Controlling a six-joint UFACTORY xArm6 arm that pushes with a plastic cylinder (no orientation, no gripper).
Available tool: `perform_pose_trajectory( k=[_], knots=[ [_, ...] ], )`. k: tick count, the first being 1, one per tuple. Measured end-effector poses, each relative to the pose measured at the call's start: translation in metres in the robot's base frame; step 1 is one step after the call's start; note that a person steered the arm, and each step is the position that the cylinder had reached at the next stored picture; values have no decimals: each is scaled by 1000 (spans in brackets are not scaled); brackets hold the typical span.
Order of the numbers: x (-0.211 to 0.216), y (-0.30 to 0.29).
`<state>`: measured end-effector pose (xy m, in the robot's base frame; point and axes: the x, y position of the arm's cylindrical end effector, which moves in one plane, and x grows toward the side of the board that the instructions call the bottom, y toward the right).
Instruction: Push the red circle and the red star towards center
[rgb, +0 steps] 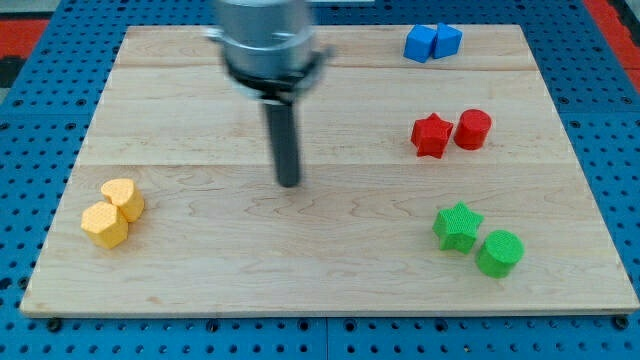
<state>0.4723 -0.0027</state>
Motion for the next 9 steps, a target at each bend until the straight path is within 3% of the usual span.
perform_pose_trajectory(
  k=[2, 3, 4, 6, 7, 8, 9],
  knots=[
    [-11, 183],
    [-45, 228],
    [-93, 224],
    [-92, 137],
    [-101, 184],
    [-74, 231],
    [-52, 184]
  ],
)
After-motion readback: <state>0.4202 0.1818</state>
